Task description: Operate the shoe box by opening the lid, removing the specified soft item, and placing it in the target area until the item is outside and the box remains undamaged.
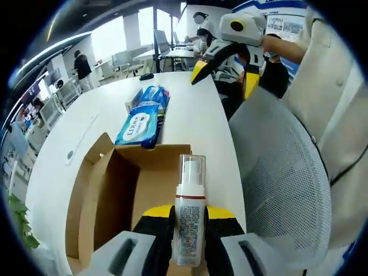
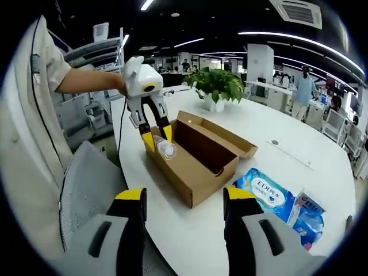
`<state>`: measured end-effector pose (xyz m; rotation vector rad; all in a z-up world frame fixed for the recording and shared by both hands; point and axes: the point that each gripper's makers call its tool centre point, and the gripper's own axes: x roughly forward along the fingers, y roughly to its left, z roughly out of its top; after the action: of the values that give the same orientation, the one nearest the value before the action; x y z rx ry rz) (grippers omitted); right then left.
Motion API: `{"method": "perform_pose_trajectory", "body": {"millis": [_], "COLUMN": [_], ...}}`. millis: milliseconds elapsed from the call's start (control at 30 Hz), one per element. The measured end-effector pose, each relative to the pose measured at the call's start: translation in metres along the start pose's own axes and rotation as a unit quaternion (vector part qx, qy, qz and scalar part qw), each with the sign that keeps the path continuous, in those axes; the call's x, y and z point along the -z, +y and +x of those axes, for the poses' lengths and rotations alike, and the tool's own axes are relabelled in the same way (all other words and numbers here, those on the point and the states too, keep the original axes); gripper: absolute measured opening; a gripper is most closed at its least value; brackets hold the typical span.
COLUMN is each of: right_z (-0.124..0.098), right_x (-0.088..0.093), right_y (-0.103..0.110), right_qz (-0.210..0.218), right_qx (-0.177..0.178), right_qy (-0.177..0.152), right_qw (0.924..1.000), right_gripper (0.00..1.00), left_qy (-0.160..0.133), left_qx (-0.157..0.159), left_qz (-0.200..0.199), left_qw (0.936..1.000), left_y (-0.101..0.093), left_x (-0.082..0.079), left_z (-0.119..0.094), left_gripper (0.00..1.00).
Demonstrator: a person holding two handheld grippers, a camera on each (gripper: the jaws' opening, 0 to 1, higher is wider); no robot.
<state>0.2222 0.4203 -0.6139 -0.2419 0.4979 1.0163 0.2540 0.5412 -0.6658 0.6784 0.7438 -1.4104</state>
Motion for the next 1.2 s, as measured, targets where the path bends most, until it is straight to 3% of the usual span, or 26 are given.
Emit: {"method": "perform_pose_trajectory", "body": {"millis": [633,1200], "right_z": [0.023,0.031], "right_x": [-0.002,-0.001], "right_y": [0.030,0.048], "right_qz": [-0.055,-0.116], "right_qx": [-0.066,-0.117], "right_qy": [0.012,0.025], "right_qw": [0.9963,0.9859], "right_gripper": [0.33,0.21], "left_qy": [-0.046,-0.092], "left_qx": [0.036,0.065], "left_qz": [0.017,0.024], "left_qw": [0.9982,0.9934], "left_y": [-0.040,-0.060], "left_x": [-0.029,-0.051], "left_z": [0.024,0.031], "left_gripper": [0.19,0.19]}}
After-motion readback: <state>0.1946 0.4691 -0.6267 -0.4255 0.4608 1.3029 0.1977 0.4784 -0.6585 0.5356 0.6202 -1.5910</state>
